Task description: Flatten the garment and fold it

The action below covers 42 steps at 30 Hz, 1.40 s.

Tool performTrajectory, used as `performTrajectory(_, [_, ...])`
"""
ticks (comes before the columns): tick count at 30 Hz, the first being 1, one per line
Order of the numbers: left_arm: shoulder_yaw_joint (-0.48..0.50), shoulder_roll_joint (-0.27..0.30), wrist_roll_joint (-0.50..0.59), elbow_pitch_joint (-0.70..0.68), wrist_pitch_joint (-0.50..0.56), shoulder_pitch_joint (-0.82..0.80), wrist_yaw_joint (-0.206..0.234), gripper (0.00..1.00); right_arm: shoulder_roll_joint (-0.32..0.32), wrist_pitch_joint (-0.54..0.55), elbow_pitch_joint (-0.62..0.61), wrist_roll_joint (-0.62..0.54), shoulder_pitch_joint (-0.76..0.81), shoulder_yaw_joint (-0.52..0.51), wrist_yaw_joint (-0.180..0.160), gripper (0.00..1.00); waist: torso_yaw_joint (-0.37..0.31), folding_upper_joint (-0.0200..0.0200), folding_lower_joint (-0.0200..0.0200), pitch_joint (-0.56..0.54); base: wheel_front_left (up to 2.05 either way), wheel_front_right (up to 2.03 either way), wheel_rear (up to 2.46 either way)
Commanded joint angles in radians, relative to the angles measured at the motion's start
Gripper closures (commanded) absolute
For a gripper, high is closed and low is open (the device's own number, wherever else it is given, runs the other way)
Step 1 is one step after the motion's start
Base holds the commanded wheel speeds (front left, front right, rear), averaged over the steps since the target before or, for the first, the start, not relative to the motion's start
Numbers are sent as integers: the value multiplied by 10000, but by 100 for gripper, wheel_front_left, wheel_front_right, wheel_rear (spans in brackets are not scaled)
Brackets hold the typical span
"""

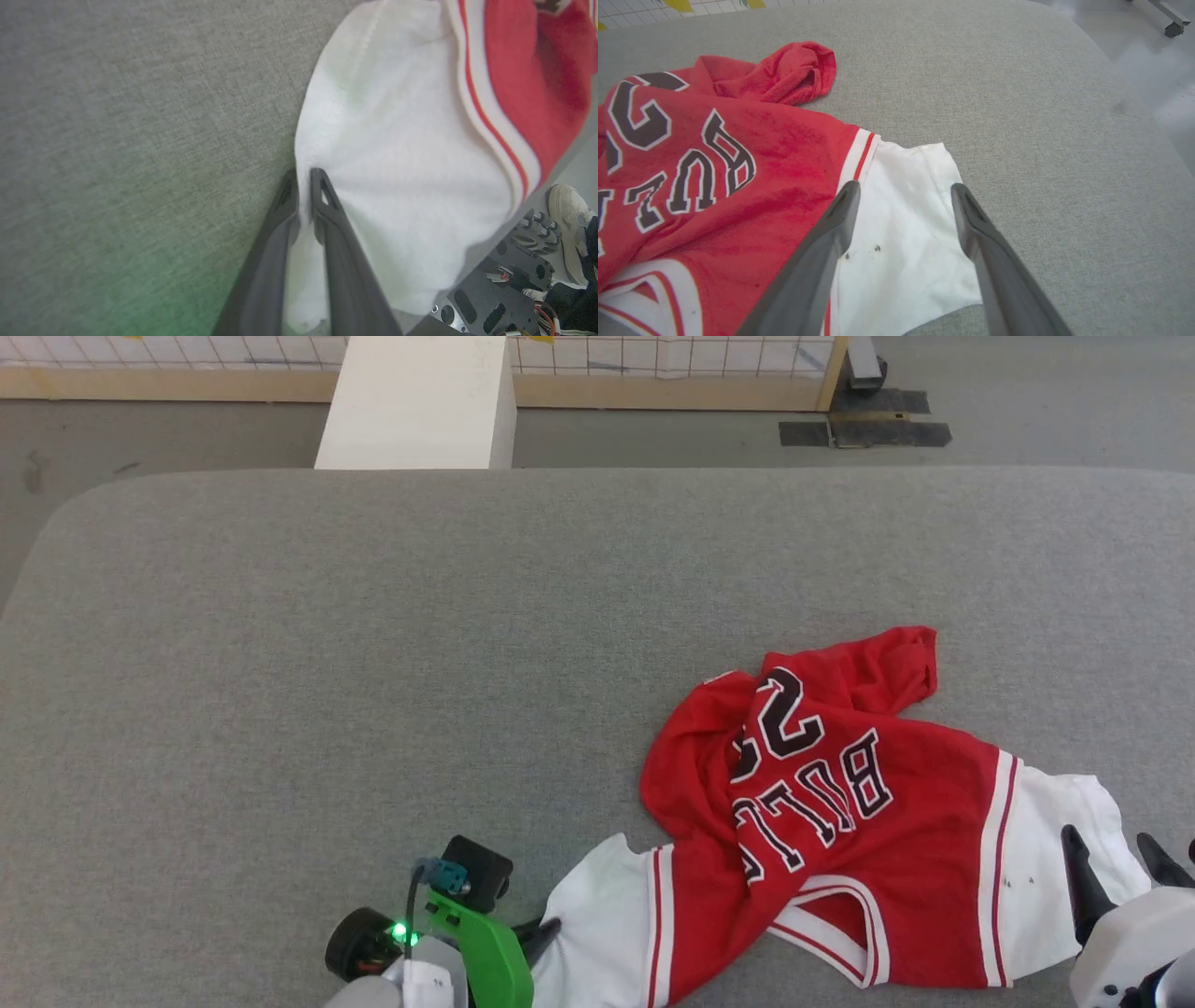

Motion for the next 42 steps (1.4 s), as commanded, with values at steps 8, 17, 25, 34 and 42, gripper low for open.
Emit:
performTrajectory(8, [837,176,-144,475,-2280,-66,293,100,49,-31,100,-149,18,94,-17,0,213,-1,0,-670,0,0,0])
performTrajectory(17, [2442,510,-256,747,-4257,-492,1389,100,-83,127,-87,-53,148,636,-17,0,355,-1,0,-642,0,0,0])
performTrajectory(25, [2814,574,-113,1954,-4782,-1300,1851,0,-183,151,-60,102,133,1157,-17,0,212,-1,0,-221,0,0,0])
performTrajectory(34, [3479,421,741,772,-6039,-779,1937,0,-66,633,72,47,672,1039,-17,0,367,-1,0,-870,0,0,0])
performTrajectory(42, [4956,-520,2113,-2752,-6048,1478,1713,0,124,2172,204,-227,1059,605,-17,0,932,-1,0,-1171,0,0,0])
